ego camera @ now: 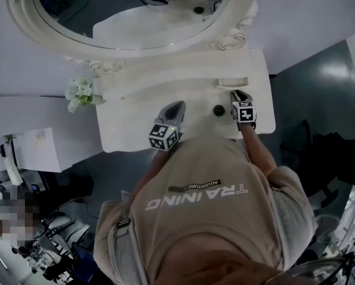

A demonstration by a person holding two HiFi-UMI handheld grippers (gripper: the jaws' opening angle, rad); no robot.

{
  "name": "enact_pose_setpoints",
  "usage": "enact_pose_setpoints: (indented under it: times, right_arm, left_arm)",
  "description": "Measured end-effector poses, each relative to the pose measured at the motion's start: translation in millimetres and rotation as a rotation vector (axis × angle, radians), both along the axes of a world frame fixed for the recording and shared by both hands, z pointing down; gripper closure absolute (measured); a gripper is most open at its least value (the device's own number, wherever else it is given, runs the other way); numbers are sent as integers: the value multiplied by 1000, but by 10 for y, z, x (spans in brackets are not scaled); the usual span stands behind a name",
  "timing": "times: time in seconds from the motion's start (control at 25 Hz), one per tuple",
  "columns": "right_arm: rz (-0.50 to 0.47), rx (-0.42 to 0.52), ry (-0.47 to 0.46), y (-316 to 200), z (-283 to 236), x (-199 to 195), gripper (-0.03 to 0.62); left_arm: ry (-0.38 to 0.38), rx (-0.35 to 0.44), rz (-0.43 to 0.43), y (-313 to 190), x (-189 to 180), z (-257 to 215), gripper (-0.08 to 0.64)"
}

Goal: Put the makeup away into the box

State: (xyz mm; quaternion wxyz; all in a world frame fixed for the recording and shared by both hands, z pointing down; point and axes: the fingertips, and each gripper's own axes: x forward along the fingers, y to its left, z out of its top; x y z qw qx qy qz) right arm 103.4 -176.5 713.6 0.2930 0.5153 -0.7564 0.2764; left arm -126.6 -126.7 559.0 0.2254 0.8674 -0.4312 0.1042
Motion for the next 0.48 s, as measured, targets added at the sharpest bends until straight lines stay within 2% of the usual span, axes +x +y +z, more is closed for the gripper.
enact_pose_setpoints:
  times: [0.48]
  right_arm:
    - [-14, 0, -34, 69, -3, 13, 489]
  left_arm:
    - [5, -4, 15, 48, 110, 1, 554]
